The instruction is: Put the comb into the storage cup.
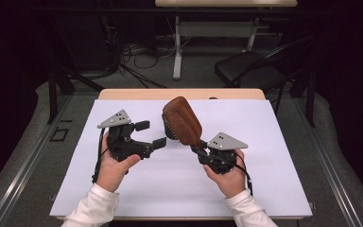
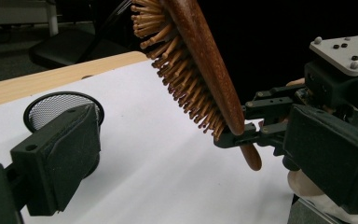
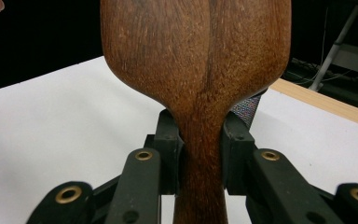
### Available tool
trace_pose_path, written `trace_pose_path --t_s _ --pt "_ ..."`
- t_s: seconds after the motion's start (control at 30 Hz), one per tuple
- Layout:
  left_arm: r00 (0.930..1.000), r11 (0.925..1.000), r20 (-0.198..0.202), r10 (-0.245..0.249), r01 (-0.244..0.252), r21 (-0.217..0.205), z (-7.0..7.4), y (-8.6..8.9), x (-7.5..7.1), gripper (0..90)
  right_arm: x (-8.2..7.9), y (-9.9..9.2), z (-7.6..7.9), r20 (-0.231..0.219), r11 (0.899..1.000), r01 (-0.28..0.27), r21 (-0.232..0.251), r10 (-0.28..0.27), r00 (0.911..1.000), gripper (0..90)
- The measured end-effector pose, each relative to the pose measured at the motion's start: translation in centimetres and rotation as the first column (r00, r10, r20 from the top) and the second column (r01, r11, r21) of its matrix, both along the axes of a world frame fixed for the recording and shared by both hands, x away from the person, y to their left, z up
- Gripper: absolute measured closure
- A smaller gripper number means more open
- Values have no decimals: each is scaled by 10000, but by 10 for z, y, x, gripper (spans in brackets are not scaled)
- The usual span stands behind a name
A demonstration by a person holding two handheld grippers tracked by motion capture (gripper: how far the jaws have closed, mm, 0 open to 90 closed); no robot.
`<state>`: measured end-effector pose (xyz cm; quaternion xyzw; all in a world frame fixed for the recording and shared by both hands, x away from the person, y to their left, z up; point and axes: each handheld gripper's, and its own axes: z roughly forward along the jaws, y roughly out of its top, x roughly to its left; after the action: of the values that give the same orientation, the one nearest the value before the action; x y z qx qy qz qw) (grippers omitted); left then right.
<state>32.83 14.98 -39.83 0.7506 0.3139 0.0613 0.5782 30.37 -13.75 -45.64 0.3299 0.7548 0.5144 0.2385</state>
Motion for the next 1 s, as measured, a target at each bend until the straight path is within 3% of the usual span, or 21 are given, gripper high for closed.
trace_pose_path --t_s 0.57,1.0 --pt "9996 9997 -200 -213 211 -102 7 -21 9 38 -1 1 0 74 10000 17 28 -17 10000 725" --pt "9987 9999 -512 -68 62 -126 5 -27 15 70 -4 3 0 317 10000 1 9 -1 9995 725"
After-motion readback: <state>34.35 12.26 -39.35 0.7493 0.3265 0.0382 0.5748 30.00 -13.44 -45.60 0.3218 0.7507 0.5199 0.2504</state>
